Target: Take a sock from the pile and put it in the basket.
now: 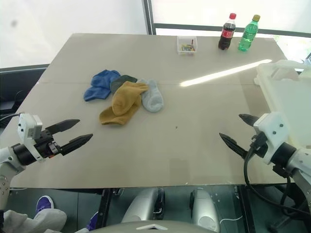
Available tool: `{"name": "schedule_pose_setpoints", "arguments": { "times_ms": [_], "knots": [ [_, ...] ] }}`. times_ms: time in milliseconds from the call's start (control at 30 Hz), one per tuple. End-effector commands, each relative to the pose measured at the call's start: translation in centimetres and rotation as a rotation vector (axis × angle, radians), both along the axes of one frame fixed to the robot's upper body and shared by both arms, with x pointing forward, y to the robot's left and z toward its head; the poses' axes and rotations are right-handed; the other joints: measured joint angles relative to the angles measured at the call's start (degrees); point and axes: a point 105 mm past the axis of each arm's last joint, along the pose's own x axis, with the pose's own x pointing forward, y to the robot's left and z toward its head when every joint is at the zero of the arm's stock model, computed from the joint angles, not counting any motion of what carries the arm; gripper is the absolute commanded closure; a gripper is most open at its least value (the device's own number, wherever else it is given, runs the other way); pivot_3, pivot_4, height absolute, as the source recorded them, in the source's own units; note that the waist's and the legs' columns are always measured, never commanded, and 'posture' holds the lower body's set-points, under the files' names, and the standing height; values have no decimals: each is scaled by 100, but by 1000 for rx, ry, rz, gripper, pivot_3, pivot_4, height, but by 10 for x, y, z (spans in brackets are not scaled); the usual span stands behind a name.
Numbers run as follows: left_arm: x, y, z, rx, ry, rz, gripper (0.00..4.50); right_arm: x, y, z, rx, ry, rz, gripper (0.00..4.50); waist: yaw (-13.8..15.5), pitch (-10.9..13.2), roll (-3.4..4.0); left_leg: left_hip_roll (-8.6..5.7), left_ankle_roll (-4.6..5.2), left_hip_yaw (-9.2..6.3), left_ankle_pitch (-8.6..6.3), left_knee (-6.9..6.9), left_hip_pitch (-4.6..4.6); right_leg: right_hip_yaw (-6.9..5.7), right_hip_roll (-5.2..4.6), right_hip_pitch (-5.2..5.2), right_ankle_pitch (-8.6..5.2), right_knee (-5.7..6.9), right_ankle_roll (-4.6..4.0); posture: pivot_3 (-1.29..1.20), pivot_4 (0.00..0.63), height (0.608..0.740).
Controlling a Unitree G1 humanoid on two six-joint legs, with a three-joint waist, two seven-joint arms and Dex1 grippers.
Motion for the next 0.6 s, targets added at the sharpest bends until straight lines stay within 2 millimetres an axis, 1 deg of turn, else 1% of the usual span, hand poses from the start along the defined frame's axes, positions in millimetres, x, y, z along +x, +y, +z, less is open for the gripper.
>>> {"name": "schedule_pose_setpoints", "arguments": {
  "times_ms": [33, 300, 433, 500, 600],
  "knots": [
    [-1, -2, 8, 17, -27, -14, 0, 0, 1, 7, -9, -38, 7, 14, 0, 0, 0, 0, 0, 0, 0, 0, 0, 0, 0, 0, 0, 0, 0, 0, 150, 729],
    [-2, -5, 7, -10, -17, -11, 0, 1, 5, 6, 1, -39, 29, 14, -1, 0, 0, 0, 1, 0, 1, 0, 1, 0, 2, 1, 0, 1, 0, 0, 150, 729],
    [3, -5, 9, 0, -47, 36, 0, 4, 8, 10, -3, -81, 30, 14, 0, 0, 0, 0, 1, 0, 1, 0, 1, 1, 2, 1, 0, 1, 1, 0, 150, 729],
    [6, -6, 14, -56, -39, 58, 0, 7, 15, 11, -12, -115, 38, 14, 0, 0, 0, 0, 1, 0, 1, 0, 2, 1, 3, 1, 0, 1, 1, 0, 150, 729],
    [15, -8, 14, -75, 14, 122, 0, 6, 29, 11, 1, -140, 90, 14, -1, -1, -3, 0, 1, -1, 2, 1, 3, -1, 6, 1, 1, 4, 2, 0, 150, 729]
  ]
}}
